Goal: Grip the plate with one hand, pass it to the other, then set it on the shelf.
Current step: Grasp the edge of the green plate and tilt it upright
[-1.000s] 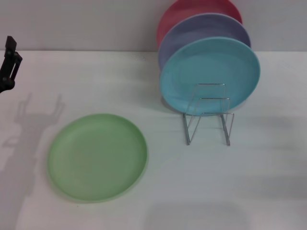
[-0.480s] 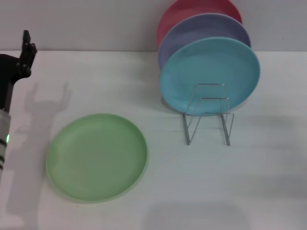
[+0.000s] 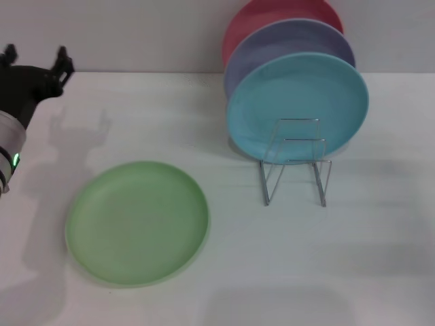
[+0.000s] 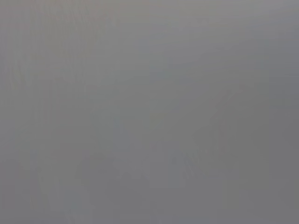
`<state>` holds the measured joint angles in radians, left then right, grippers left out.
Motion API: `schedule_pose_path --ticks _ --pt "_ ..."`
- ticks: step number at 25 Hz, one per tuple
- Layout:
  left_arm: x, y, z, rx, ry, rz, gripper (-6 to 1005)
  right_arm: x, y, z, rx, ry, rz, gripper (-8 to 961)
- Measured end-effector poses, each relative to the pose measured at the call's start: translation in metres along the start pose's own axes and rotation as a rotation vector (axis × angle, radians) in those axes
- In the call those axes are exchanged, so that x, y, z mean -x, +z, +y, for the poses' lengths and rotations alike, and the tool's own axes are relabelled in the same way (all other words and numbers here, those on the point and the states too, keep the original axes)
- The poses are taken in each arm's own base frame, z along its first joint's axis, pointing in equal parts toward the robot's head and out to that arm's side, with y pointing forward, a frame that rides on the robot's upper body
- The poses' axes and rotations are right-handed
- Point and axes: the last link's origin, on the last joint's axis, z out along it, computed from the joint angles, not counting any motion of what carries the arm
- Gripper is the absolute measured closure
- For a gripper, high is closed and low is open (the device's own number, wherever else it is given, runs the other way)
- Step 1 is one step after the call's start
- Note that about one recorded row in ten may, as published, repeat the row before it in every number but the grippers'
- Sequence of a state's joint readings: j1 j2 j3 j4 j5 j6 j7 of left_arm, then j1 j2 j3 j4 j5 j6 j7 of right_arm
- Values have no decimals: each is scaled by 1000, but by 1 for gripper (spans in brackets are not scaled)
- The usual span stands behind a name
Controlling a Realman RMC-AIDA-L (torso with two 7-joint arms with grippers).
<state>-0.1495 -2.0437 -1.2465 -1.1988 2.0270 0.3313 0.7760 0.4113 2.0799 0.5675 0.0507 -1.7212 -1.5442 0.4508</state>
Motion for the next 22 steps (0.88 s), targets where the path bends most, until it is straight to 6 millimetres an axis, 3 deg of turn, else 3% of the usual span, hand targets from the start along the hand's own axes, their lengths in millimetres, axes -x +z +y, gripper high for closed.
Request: schedule_pose_path --ticks 6,12,22 --pt "-8 -8 -1 168 -29 -148 185 1 5 2 9 -1 -4 317" --pt "-9 -29 -22 323 -219 -396 185 1 11 3 18 -8 -5 317" --pt "-5 -52 -34 282 -276 -729 186 5 26 2 29 -42 -19 317"
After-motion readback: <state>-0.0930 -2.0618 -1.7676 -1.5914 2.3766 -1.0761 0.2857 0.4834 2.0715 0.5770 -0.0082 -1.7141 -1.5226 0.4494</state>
